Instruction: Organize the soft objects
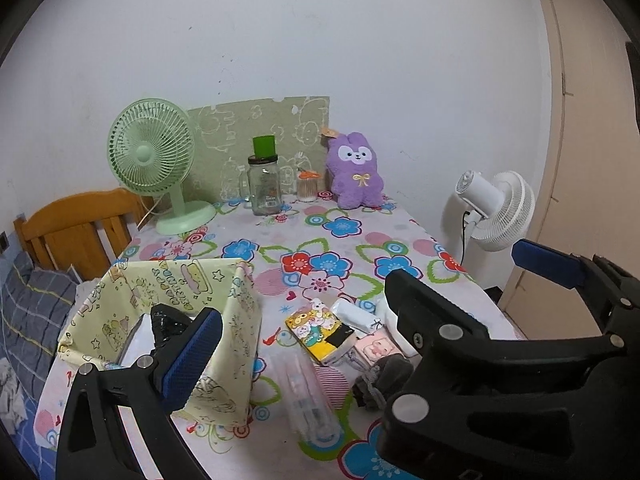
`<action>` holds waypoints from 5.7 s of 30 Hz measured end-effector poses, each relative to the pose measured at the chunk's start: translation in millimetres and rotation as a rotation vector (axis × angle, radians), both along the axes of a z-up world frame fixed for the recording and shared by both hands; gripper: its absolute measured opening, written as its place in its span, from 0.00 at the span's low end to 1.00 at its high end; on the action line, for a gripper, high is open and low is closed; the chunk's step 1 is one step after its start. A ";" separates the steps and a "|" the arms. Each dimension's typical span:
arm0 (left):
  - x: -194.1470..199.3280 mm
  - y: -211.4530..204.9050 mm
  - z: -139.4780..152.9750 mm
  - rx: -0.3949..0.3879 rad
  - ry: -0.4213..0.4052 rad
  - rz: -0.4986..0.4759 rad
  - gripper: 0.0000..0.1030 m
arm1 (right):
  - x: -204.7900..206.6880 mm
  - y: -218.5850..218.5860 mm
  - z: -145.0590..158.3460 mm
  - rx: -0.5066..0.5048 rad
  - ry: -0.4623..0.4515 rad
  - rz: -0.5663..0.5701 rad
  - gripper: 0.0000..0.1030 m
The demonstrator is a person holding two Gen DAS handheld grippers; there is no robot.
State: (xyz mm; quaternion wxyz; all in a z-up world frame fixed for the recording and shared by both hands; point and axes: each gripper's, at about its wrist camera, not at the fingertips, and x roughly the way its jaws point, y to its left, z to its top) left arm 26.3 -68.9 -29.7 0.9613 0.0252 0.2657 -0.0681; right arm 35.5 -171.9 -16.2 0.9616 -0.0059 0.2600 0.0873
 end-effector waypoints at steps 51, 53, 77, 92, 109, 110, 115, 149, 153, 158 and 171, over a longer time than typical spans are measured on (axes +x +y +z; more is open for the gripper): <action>110.4 -23.7 -95.0 0.031 0.323 0.064 0.89 | 93.4 -41.2 -90.4 -0.001 0.187 -0.072 0.99; 113.9 -23.0 -97.0 0.031 0.327 0.066 0.89 | 98.6 -41.5 -93.7 0.011 0.202 -0.071 0.99; 120.6 -28.3 -105.6 0.030 0.374 -0.020 0.57 | 133.6 -48.4 -135.0 0.098 0.413 -0.102 0.76; 114.2 -27.8 -97.1 0.068 0.350 -0.001 0.49 | 122.3 -42.3 -122.2 0.077 0.376 -0.097 0.47; 100.3 -23.6 -79.3 0.070 0.293 0.017 0.49 | 104.9 -37.4 -100.9 0.079 0.320 -0.101 0.46; 98.9 -23.5 -77.5 0.069 0.288 0.016 0.49 | 103.5 -37.7 -99.6 0.080 0.317 -0.102 0.46; 93.3 -23.9 -70.6 0.067 0.269 0.013 0.49 | 96.6 -37.6 -91.4 0.076 0.294 -0.108 0.46; 39.1 -14.8 -3.6 0.060 0.086 -0.023 0.49 | 33.8 -21.0 -17.0 0.043 0.112 -0.109 0.46; 33.8 -11.5 4.7 0.057 0.066 -0.025 0.49 | 28.9 -16.3 -7.7 0.039 0.092 -0.103 0.46; 31.7 -4.6 10.2 0.058 0.058 -0.024 0.49 | 26.3 -8.9 0.3 0.035 0.081 -0.095 0.46; 32.4 21.2 16.2 0.082 0.041 -0.019 0.49 | 29.2 23.5 11.1 0.005 0.070 -0.064 0.46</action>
